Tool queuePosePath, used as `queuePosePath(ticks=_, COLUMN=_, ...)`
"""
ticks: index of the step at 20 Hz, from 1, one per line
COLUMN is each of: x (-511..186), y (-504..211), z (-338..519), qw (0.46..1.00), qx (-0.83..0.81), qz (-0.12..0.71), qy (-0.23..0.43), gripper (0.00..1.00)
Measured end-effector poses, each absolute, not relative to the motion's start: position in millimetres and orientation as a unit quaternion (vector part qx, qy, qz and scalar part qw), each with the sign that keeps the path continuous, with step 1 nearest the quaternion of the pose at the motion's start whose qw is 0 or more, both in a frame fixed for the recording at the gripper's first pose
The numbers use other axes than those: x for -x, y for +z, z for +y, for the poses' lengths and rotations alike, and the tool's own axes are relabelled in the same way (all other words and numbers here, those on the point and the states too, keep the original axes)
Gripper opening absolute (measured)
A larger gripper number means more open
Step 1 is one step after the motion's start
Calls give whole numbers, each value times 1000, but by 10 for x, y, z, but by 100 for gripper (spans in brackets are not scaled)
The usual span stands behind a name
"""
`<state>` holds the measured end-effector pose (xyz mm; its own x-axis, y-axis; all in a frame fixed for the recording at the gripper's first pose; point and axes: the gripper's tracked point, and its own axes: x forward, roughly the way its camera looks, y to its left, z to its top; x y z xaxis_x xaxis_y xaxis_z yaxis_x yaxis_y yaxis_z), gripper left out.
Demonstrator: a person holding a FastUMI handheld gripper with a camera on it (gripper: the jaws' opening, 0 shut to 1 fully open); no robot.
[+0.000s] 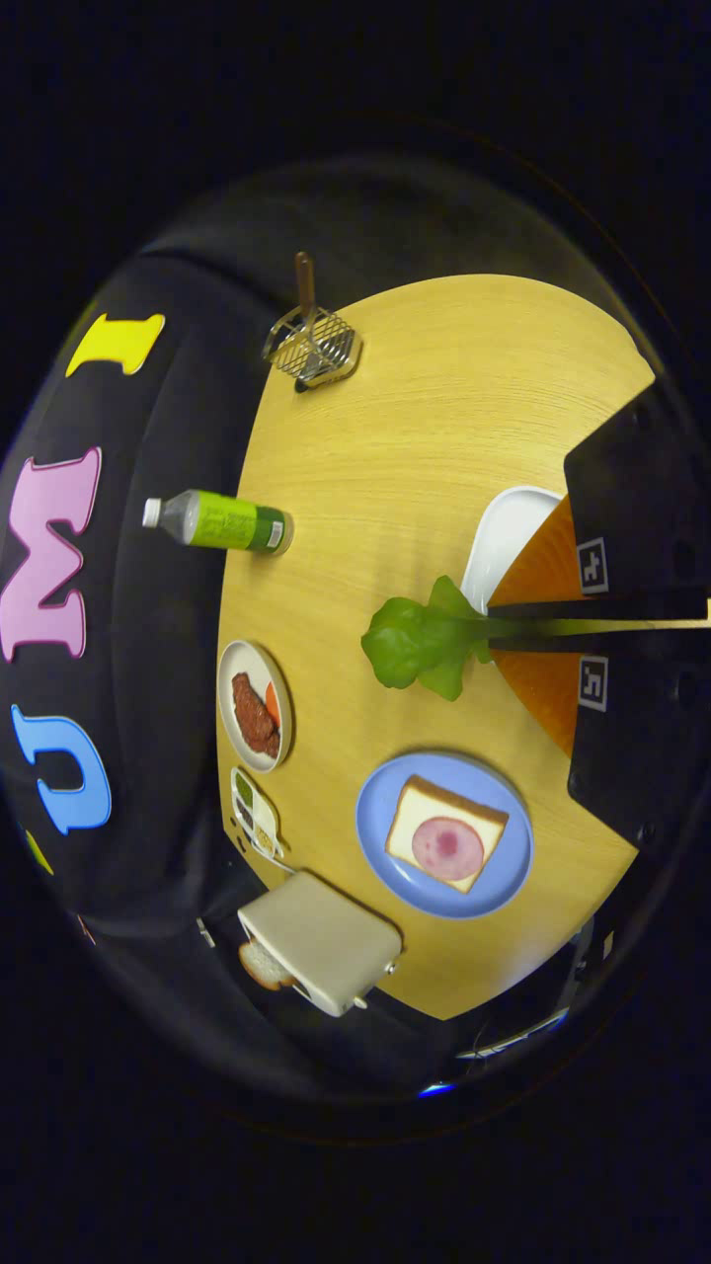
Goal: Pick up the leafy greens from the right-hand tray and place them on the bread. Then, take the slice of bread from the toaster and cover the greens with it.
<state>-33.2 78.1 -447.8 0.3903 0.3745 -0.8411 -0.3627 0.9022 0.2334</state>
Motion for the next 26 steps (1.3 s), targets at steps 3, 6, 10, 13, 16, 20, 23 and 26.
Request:
queuePosePath(ticks=3, x=341, y=-4222, z=1206, qw=828, qx=-9, qz=494, qy=265, gripper=8)
queuePosePath(ticks=6, x=394, y=-4078, z=1641, qw=816, qx=-6, qz=488, qy=309, gripper=8)
queuePosePath(ticks=10, x=496, y=-4063, z=2124, qw=798, qx=10, qz=490, qy=350, gripper=8)
queuePosePath(ticks=13, x=552, y=-4162, z=2381, qw=787, qx=17, qz=499, qy=362, gripper=8)
queuePosePath(ticks=16, x=567, y=-4253, z=2511, qw=782, qx=24, qz=506, qy=364, gripper=8)
queuePosePath(ticks=20, x=585, y=-4312, z=2579, qw=777, qx=25, qz=512, qy=365, gripper=11)
queuePosePath(ticks=23, x=539, y=-4349, z=2579, qw=780, qx=25, qz=512, qy=358, gripper=20)
queuePosePath(ticks=26, x=472, y=-4341, z=2564, qw=788, qx=25, qz=506, qy=350, gripper=52)
